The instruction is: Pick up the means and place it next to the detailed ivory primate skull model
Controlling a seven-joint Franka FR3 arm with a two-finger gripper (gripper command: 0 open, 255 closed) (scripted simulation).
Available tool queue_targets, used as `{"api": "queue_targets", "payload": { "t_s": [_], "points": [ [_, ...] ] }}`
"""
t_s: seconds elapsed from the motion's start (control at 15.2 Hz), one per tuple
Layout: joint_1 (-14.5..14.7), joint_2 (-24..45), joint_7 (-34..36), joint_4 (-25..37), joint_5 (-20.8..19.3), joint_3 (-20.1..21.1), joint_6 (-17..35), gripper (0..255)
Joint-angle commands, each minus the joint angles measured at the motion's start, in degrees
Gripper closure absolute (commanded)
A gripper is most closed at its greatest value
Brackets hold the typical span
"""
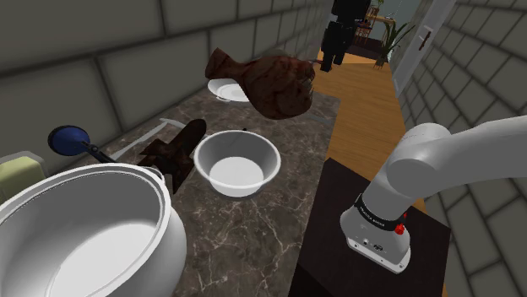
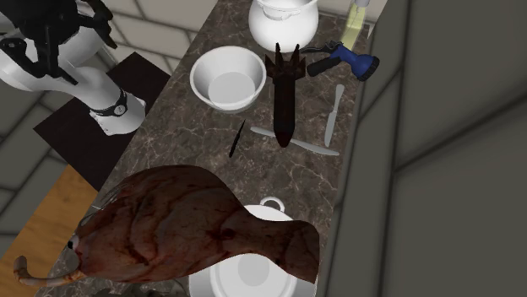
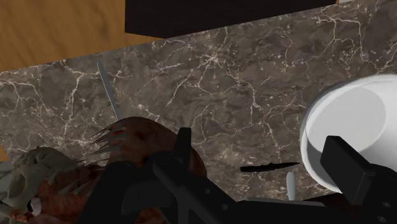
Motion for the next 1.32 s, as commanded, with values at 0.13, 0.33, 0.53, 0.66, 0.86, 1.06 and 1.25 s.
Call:
{"api": "queue_targets", "payload": {
  "t_s": [0.13,0.33,0.53,0.66,0.86,1.06,1.25],
  "points": [
    [0.49,2.97,0.49,-0.32,0.65,1.01,3.34,0],
    [1.20,7.81,1.20,-0.23,1.47,2.52,8.20,0],
    [1.83,13.06,1.91,0.54,2.06,4.02,12.79,0],
    [2.20,16.75,2.39,1.43,2.31,5.02,15.66,0],
    [2.71,22.52,3.19,3.31,2.42,6.49,19.65,0],
    [3.16,28.51,4.08,5.85,2.18,7.91,23.20,0],
    [3.62,34.68,5.11,9.02,1.54,9.25,26.25,0]
  ]
}}
